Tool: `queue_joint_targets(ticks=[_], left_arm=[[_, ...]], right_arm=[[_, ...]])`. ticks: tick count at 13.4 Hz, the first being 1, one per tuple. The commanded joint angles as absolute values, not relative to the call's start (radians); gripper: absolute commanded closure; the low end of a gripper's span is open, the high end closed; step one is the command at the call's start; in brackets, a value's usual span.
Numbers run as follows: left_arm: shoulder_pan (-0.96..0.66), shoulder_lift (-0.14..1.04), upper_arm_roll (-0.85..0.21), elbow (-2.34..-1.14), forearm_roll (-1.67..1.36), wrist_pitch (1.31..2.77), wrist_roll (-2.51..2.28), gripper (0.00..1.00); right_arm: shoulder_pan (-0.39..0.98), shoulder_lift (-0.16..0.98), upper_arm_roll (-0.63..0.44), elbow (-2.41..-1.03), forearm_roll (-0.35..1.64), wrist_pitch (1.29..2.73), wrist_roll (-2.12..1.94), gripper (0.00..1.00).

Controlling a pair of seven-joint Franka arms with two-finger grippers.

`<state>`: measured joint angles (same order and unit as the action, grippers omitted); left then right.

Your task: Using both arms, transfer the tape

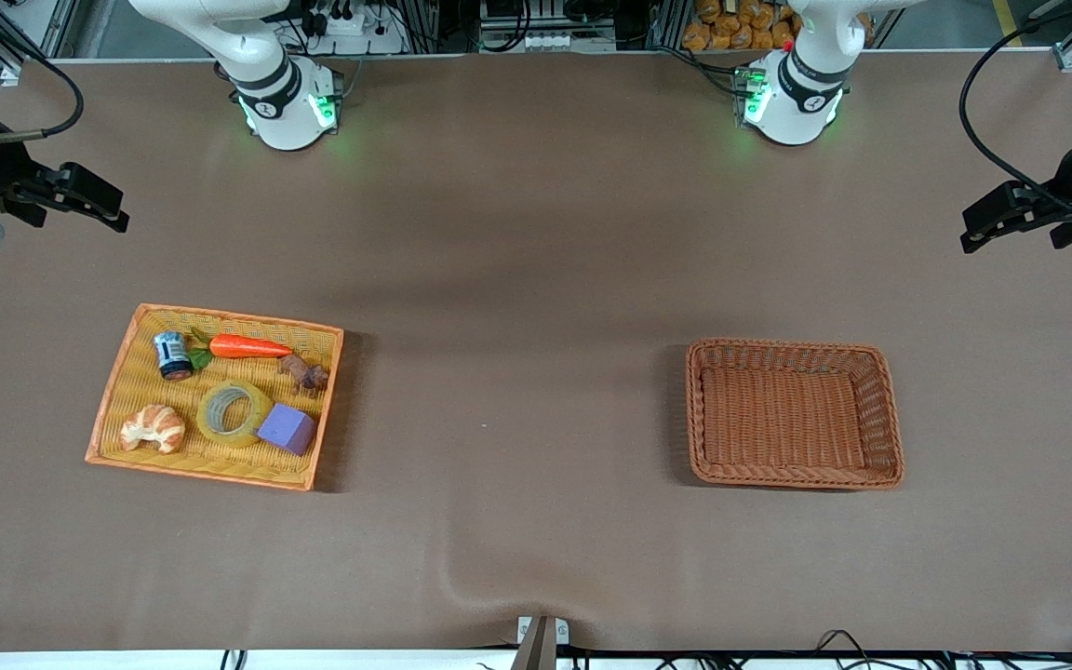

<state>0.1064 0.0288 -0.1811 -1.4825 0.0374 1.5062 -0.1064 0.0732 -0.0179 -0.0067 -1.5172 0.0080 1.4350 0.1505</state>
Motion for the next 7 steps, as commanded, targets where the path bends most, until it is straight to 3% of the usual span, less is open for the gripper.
queue_joint_targets(ticks=[1, 7], left_arm=[[0.109, 0.031, -0.181, -1.47, 0.049, 1.486, -0.083, 0.0], [0.115, 0.037, -0.181, -1.471, 0.046, 1.486, -0.08, 0.0]], right_arm=[[0.066, -0.028, -0.009, -1.526, 0.041, 1.437, 0.17, 0.0], [0.061, -0.04, -0.009, -1.516, 0.054, 1.42, 0.13, 0.0]])
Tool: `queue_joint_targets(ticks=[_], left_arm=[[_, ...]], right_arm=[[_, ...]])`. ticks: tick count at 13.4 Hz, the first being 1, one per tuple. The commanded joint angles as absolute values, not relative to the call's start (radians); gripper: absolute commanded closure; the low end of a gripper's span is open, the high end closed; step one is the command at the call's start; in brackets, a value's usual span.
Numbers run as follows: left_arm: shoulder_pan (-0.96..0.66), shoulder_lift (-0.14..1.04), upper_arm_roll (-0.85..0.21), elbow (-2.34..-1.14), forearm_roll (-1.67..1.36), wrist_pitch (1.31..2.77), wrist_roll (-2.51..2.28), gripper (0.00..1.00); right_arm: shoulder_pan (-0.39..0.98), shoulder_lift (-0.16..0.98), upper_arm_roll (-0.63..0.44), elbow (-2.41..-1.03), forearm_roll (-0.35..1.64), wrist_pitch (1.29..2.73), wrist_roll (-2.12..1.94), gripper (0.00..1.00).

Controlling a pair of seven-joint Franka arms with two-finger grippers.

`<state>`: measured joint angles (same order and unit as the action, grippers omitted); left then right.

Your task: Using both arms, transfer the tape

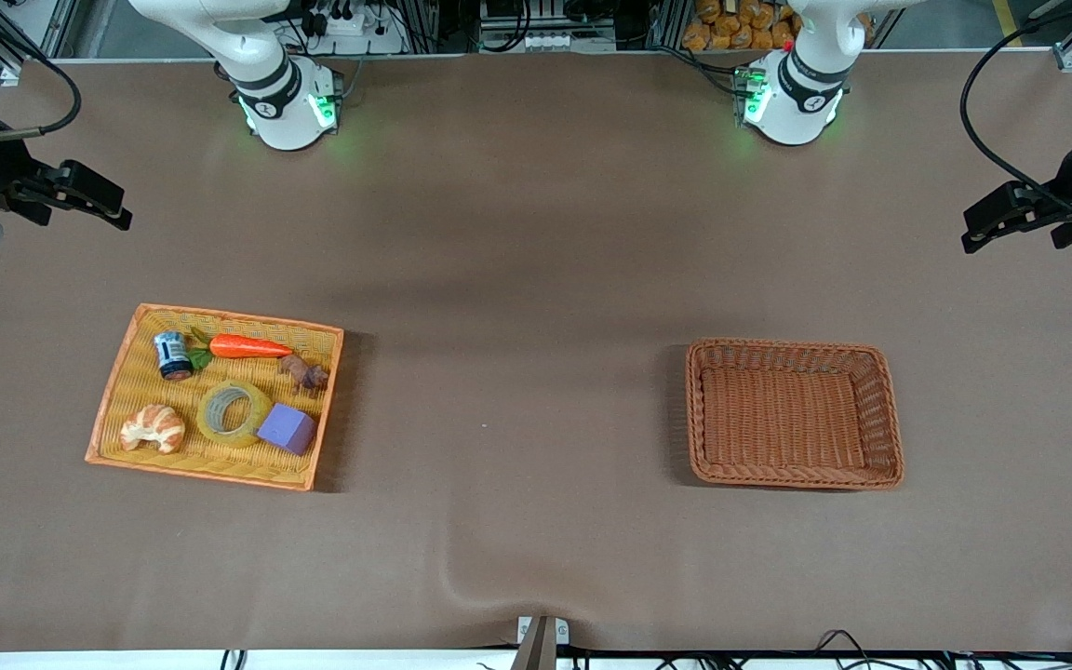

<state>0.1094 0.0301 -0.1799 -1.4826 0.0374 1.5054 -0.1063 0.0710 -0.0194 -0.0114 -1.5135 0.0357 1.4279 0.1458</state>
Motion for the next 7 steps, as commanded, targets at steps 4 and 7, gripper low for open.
queue_joint_targets(ticks=[4, 7], left_arm=[[0.114, 0.049, -0.181, -1.474, 0.045, 1.488, -0.081, 0.0], [0.115, 0.061, -0.181, -1.474, 0.043, 1.497, -0.086, 0.0]], right_arm=[[0.061, -0.037, -0.009, -1.517, 0.049, 1.433, 0.13, 0.0], [0.061, -0.037, -0.009, -1.519, 0.034, 1.446, 0.124, 0.0]])
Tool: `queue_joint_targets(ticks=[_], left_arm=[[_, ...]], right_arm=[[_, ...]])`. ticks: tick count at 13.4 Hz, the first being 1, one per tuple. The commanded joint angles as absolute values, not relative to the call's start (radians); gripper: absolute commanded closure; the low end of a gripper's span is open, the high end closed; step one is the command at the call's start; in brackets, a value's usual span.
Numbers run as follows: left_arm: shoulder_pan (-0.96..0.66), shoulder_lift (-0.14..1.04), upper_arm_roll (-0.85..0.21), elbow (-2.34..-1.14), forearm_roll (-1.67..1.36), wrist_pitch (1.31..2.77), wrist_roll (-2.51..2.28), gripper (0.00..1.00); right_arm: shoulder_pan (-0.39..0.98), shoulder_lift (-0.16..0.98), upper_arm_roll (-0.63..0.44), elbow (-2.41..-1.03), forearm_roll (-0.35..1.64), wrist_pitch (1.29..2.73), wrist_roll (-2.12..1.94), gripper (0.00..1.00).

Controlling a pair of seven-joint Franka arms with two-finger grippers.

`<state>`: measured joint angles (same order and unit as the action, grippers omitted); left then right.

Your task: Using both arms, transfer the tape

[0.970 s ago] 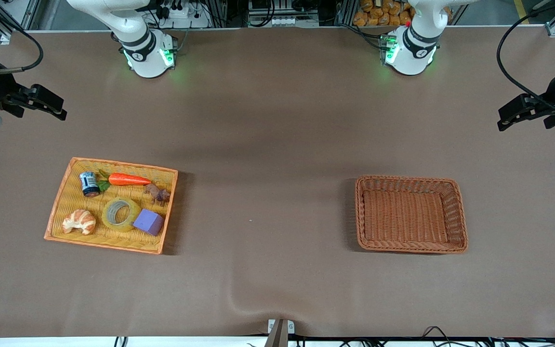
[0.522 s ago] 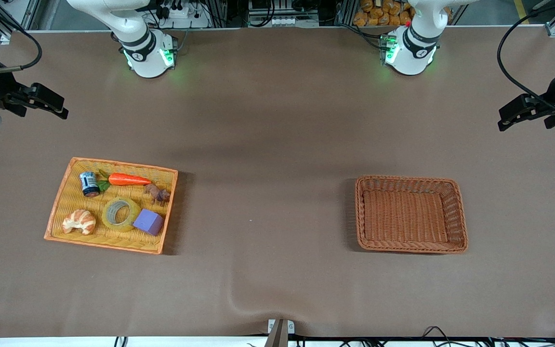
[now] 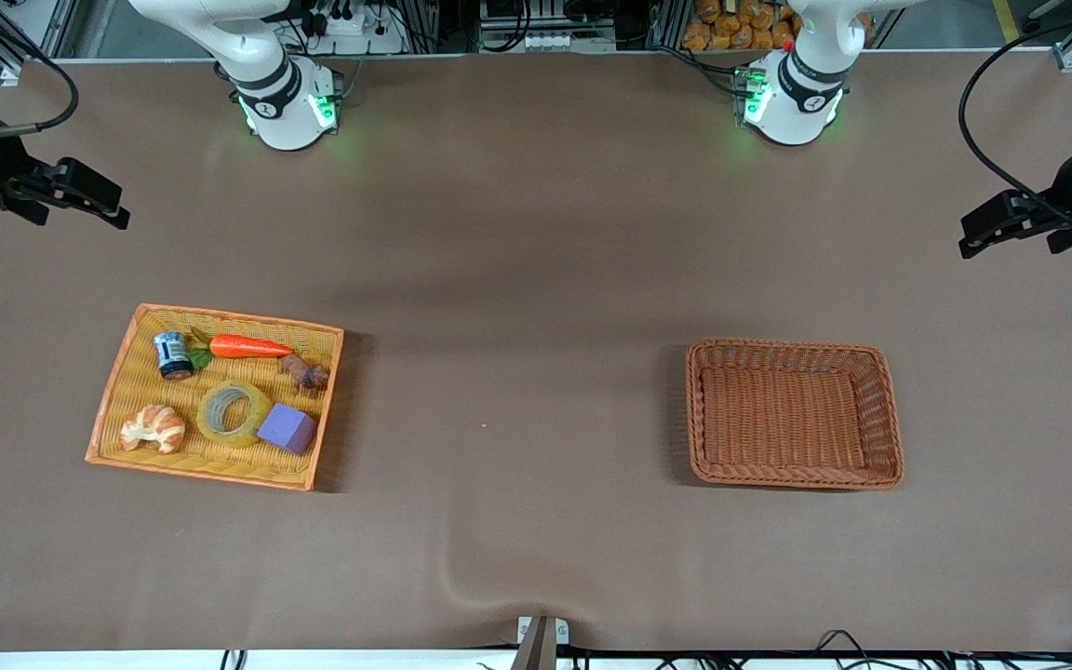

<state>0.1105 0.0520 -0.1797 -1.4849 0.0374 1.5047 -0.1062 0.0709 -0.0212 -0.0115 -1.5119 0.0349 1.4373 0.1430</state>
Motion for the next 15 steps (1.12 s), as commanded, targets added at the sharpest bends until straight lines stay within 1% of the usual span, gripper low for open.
queue_joint_targets(ticks=[1, 8, 15], left_arm=[[0.114, 0.066, -0.181, -1.476, 0.043, 1.497, -0.089, 0.0], [0.114, 0.083, -0.181, -1.479, 0.043, 1.508, -0.089, 0.0], [0.115, 0.067, -0.183, -1.482, 0.043, 1.5, -0.083, 0.0]], right_arm=[[0.061, -0.037, -0.009, -1.519, 0.029, 1.454, 0.124, 0.0], [0.06, -0.031, -0.011, -1.525, 0.028, 1.457, 0.124, 0.0], [0.058, 0.011, -0.011, -1.525, 0.029, 1.477, 0.126, 0.0]])
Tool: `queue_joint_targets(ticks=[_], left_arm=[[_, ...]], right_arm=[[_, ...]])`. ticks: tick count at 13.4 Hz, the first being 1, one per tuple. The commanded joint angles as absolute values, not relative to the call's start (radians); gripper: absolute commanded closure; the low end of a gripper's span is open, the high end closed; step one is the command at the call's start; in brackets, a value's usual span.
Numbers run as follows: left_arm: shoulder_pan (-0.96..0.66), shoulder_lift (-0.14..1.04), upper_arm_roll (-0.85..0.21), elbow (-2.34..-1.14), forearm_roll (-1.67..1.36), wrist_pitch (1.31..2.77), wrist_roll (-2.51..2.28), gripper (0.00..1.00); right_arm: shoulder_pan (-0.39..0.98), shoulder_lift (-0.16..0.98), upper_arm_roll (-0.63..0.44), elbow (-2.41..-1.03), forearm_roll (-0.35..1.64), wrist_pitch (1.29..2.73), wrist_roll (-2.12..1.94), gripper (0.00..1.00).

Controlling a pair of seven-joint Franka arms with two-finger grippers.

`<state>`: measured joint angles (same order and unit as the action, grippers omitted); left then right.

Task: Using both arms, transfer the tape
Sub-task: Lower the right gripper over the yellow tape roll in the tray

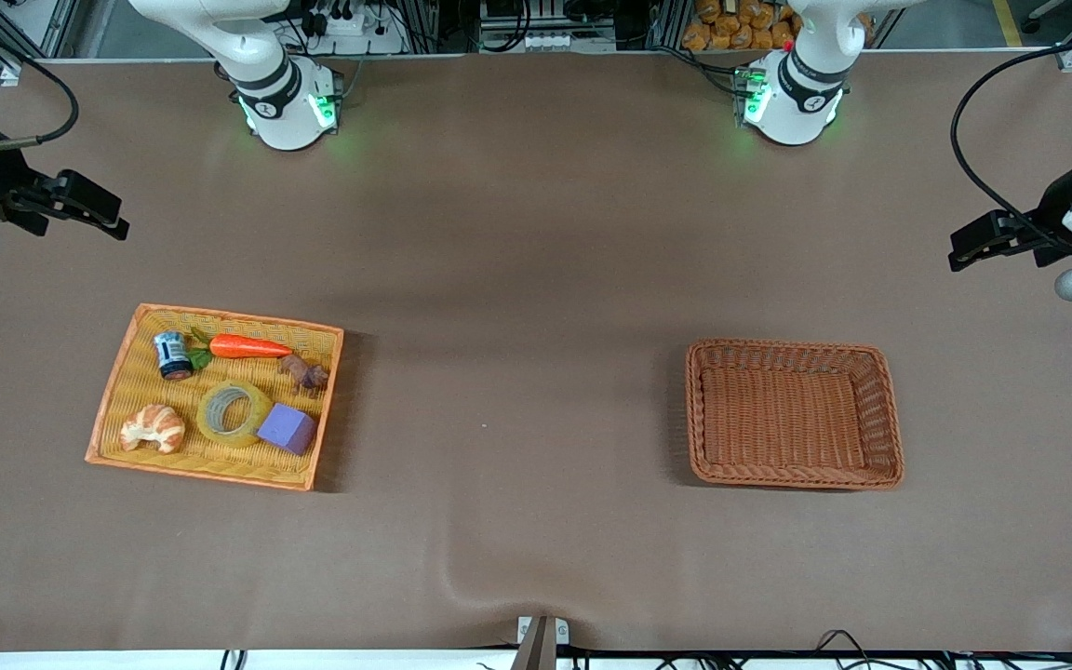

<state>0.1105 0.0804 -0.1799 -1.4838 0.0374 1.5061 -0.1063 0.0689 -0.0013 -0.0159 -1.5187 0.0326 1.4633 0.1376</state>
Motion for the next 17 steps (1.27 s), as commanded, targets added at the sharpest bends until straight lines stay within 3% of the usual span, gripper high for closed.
queue_joint_targets(ticks=[1, 5, 11, 17], left_arm=[[0.117, 0.069, -0.183, -1.482, 0.043, 1.5, -0.081, 0.0], [0.118, 0.077, -0.183, -1.482, 0.043, 1.503, -0.081, 0.0], [0.129, 0.08, -0.183, -1.491, 0.043, 1.508, -0.08, 0.0], [0.13, 0.086, -0.183, -1.489, 0.044, 1.516, -0.078, 0.0]], right_arm=[[0.058, 0.026, -0.011, -1.525, 0.029, 1.48, 0.126, 0.0], [0.041, 0.153, -0.011, -1.513, 0.031, 1.525, 0.124, 0.0], [0.02, 0.379, -0.012, -1.514, 0.015, 1.736, 0.124, 0.0], [-0.092, 0.595, -0.012, -1.516, -0.006, 1.931, 0.126, 0.0]])
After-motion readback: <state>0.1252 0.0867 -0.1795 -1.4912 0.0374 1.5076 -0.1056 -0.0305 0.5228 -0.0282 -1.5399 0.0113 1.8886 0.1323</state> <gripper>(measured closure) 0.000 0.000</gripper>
